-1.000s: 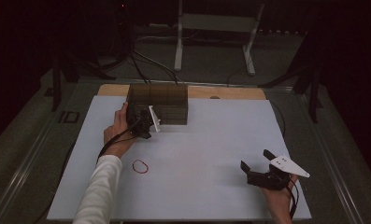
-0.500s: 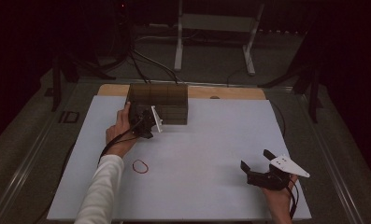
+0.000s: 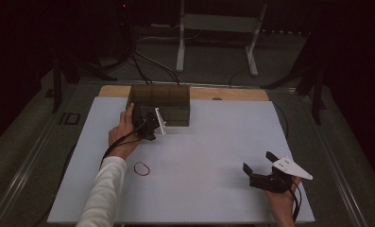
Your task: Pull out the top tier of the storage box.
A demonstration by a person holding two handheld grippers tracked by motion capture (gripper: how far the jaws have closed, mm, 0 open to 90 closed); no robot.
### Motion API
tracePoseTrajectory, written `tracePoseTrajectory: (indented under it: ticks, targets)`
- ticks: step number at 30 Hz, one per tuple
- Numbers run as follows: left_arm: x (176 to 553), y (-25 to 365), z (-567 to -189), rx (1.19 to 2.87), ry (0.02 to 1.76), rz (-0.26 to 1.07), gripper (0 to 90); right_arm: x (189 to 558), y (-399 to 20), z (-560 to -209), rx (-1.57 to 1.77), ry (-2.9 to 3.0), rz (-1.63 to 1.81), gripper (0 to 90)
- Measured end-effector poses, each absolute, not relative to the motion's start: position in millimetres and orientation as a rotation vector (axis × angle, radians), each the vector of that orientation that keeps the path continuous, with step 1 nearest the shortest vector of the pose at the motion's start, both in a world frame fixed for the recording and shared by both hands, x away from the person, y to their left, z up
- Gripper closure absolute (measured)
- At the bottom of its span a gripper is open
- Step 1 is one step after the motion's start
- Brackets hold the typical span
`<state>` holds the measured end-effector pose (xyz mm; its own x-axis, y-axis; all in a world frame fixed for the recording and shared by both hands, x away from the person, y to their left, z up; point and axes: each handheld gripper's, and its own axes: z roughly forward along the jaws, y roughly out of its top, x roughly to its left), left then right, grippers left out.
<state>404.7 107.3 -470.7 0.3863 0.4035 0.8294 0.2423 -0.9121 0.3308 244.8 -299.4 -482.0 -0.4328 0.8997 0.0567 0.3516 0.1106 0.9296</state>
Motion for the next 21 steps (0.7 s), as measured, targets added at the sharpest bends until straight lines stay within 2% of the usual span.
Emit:
tracePoseTrajectory:
  ticks: [15, 21]
  targets:
    - [404.6, 103.2, -472.4, 2.468, 0.587, 1.579, 1.8, 245.0, -299.6, -482.0, 1.215, 1.851, 1.312, 0.4]
    - [404.7, 100.1, -476.3, 2.462, 0.569, 1.649, 1.8, 245.1, -299.9, -481.9, 1.214, 1.849, 1.311, 0.4]
